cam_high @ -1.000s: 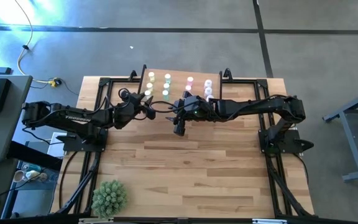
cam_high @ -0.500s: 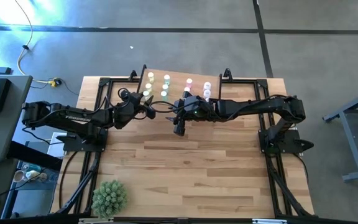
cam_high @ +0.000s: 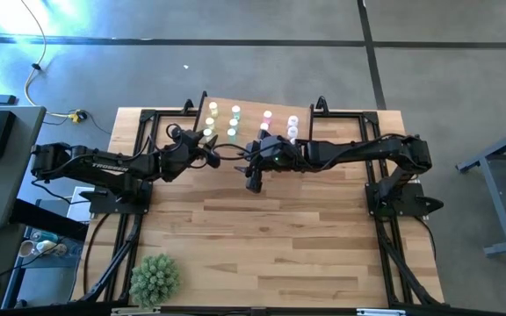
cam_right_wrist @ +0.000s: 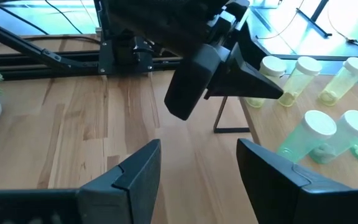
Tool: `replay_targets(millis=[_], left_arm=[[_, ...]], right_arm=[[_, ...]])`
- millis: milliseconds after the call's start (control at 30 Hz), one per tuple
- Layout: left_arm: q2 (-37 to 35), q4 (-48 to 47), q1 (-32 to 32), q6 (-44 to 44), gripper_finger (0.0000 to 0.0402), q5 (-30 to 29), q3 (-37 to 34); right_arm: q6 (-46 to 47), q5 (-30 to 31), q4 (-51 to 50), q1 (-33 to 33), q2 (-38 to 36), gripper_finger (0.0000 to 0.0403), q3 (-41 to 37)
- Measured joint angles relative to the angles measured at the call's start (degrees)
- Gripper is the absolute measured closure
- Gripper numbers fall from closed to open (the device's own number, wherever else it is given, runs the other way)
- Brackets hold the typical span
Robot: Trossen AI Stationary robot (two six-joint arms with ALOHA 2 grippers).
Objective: Pick and place medicine bottles onto shelf by color
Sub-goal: Adjust the shelf
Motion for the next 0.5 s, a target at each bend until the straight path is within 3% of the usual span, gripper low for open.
replay_targets(millis=[500], left_arm=[[-0.7, 1.9, 0.0, 1.5, 0.0216, -1.3, 0.0]], right_arm=[[-0.2, -0.1, -0.4, 1.2, 0.0, 0.0201, 0.0]])
